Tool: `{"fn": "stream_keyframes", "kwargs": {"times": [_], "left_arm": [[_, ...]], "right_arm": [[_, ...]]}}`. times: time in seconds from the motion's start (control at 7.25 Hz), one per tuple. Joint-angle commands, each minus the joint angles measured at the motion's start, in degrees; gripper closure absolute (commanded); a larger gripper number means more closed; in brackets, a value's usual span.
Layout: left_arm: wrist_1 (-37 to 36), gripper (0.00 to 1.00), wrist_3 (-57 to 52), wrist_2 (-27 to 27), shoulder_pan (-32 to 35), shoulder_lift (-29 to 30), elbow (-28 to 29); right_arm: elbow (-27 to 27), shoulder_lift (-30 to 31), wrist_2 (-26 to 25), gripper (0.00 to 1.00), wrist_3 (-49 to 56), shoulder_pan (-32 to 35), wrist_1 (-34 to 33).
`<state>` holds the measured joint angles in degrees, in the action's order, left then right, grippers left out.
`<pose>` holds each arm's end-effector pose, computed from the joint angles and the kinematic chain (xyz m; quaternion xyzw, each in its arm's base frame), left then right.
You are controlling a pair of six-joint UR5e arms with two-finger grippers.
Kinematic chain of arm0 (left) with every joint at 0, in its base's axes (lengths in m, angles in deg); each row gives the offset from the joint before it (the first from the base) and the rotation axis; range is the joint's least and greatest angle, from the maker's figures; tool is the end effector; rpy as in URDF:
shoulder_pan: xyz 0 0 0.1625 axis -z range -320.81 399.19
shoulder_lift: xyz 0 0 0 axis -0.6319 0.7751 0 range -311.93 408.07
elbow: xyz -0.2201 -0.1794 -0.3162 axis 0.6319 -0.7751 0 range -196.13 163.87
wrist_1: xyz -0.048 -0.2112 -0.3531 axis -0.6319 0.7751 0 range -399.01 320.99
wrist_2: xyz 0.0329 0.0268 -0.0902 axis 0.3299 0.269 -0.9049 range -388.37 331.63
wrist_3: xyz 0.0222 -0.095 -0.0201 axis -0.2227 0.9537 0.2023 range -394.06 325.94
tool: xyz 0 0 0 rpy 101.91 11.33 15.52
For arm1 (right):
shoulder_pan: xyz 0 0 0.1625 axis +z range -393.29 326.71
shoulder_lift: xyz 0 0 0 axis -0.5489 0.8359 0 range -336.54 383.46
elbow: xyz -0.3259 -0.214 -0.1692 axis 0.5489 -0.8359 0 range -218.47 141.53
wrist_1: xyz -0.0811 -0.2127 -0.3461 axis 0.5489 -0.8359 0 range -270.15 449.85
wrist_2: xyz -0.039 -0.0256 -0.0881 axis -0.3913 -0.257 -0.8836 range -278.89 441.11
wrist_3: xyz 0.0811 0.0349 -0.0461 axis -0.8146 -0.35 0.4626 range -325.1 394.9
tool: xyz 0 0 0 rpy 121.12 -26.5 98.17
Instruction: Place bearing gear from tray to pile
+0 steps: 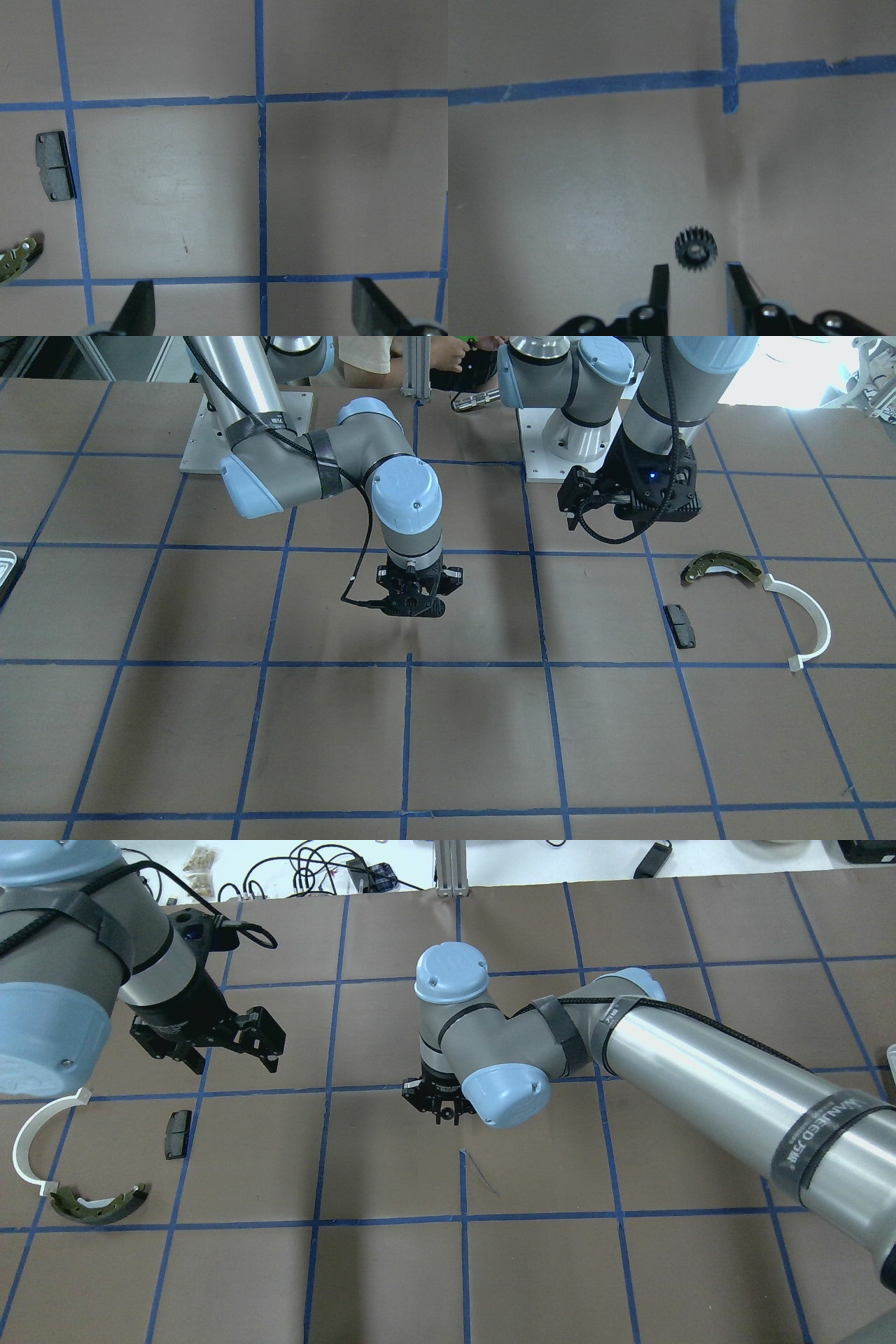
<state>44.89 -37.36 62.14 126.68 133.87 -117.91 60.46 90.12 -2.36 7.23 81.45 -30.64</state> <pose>-0.1125 -0.4600 0.4325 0.0070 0.9999 0.0131 0.0038 0.3810 -0.4813 0.2413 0.0264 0.9979 0.0391 0.0443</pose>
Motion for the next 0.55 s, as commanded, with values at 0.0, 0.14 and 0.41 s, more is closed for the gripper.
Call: {"fn": "stream_keyframes", "kwargs": {"times": [0.0,0.14,0.41], "left_arm": [[-0.3,0.00,-0.7,0.3,0.3,-0.5,-0.1],[-0.1,0.00,0.4,-0.1,0.4,0.3,-0.2],[-0.6,0.00,1.5,-1.0,1.2,2.1,-2.2]], "right_arm": [[0.0,0.4,-0.4,0.00,3.0,-2.2,-7.8],[0.0,1.0,-1.2,0.00,10.0,-5.9,-6.8],[0.0,5.9,-1.5,0.00,22.2,-15.5,0.7]]}}
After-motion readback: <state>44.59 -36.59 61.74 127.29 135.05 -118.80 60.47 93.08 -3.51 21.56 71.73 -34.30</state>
